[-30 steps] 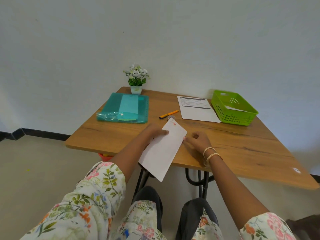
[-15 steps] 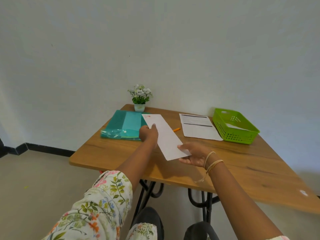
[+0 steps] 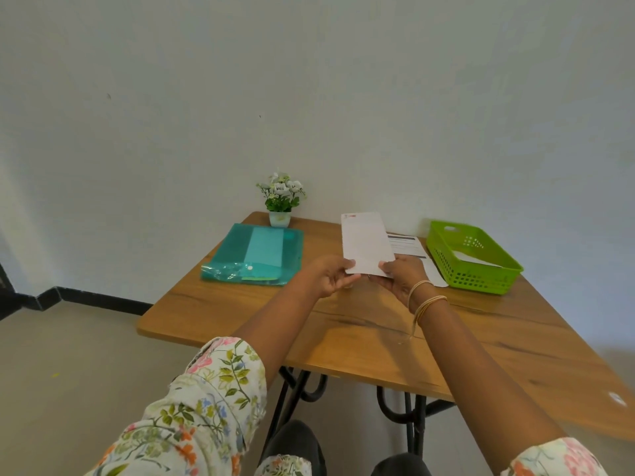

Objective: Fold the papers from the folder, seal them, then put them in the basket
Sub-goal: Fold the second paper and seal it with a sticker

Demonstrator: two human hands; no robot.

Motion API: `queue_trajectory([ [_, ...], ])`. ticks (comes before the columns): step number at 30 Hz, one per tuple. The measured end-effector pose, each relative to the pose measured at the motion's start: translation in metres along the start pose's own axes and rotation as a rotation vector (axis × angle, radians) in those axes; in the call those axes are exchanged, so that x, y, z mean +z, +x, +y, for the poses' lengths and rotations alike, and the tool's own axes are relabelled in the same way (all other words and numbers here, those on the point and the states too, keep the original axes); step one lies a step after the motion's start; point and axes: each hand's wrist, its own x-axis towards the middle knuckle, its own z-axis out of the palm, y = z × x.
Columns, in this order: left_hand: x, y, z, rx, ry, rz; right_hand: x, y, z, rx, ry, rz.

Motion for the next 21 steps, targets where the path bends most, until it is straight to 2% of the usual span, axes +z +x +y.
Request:
queue_trajectory([
  [7, 0.044, 0.035, 0.004, 0.073, 0.008, 0.1, -0.013, 0.016, -0.013, -0.13, 0.167, 0.141],
  [14, 0.116, 0.058, 0.003, 0.095, -0.062, 0.033, -0.058, 0.042, -0.041, -0.182, 0.259, 0.334],
  [21, 0.177, 0.079, -0.002, 0.053, -0.006, -0.025, -0.117, 0.07, -0.073, -0.117, 0.243, 0.414],
])
